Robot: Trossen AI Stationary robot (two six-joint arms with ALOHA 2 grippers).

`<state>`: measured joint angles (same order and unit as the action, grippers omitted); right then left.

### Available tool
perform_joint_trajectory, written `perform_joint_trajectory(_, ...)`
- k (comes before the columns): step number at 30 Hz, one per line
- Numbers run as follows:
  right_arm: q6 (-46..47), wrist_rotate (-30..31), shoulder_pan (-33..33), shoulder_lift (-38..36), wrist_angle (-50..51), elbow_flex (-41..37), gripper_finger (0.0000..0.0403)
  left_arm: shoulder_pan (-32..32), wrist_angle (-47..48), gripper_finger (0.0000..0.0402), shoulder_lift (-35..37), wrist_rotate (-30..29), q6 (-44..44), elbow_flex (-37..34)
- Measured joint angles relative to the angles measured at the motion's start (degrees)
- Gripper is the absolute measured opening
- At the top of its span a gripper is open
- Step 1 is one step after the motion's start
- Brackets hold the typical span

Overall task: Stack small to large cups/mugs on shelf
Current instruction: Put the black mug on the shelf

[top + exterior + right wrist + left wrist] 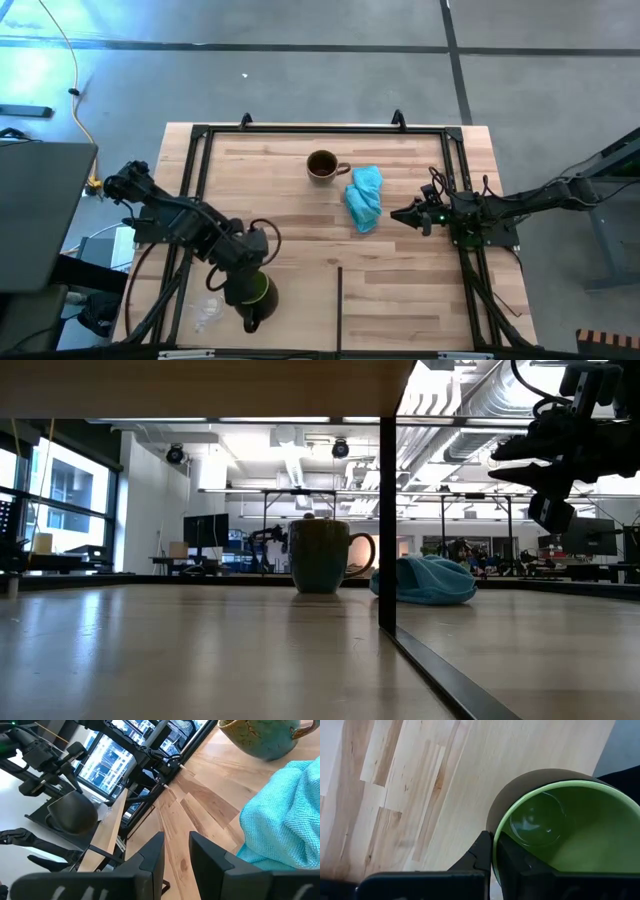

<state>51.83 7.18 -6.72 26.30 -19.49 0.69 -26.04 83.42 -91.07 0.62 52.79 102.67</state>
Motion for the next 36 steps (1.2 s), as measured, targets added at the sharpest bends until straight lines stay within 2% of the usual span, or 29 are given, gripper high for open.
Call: perform_joint_trajectory(36,-0.41,1.34,-0.02,-0.02,0.49,0.0,0.0081,-3.4,-0.54,0.0,-2.58,-0.02,1.95,0.02)
